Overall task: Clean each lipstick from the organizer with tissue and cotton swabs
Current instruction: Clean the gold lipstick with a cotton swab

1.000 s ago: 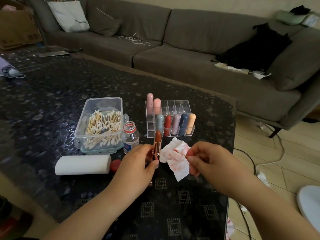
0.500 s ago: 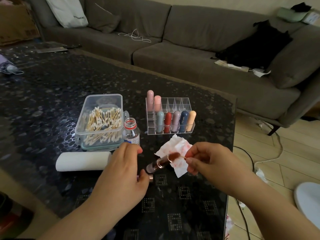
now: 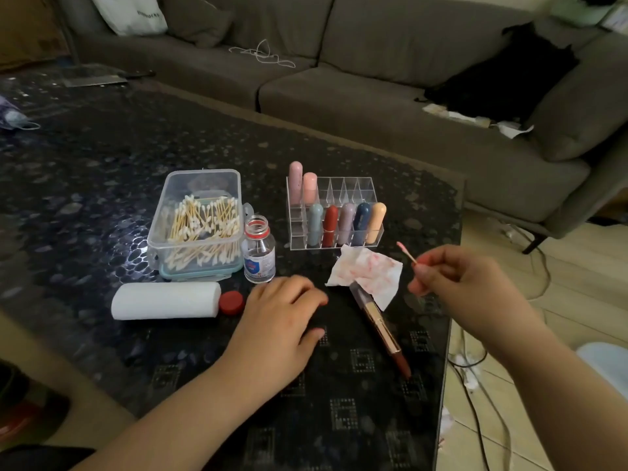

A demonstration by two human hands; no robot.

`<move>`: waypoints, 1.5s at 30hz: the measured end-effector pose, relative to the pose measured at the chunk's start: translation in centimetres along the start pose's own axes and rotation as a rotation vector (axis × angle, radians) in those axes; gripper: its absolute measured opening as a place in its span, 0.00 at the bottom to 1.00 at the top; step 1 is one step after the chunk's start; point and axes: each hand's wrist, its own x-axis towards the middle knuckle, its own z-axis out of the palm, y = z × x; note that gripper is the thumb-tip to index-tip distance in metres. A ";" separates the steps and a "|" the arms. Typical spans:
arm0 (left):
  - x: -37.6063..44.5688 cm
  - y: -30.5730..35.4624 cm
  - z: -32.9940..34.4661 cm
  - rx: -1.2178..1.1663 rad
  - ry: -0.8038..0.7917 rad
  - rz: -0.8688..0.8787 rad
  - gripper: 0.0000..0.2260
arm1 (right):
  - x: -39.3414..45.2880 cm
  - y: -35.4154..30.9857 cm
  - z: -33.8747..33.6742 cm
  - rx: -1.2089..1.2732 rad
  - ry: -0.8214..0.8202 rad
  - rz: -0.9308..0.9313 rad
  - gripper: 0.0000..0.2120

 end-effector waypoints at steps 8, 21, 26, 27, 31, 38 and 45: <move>3.3 2.4 1.6 0.108 -0.047 0.389 0.31 | 0.5 -0.2 -0.1 0.033 -0.019 -0.067 0.05; 4.7 3.0 1.8 -0.196 0.097 0.236 0.11 | 0.2 0.6 -1.3 0.104 -0.024 -0.060 0.04; 4.4 1.7 -2.0 -0.658 0.123 -0.307 0.12 | 0.0 0.1 -0.5 0.122 -0.061 -0.080 0.05; 4.4 1.2 -2.5 -0.705 0.153 -0.381 0.11 | 0.0 -0.1 -0.3 0.110 -0.073 -0.087 0.05; 3.7 -0.2 -3.5 -0.713 0.180 -0.512 0.07 | -0.1 -0.7 0.7 0.081 -0.106 -0.123 0.05; 2.9 -0.3 -2.4 -0.601 0.044 -0.518 0.06 | -0.1 -1.5 1.8 0.032 -0.145 -0.163 0.03; 3.2 0.4 -2.7 -0.476 0.045 -0.505 0.06 | 0.0 -1.6 2.2 -0.030 -0.166 -0.178 0.03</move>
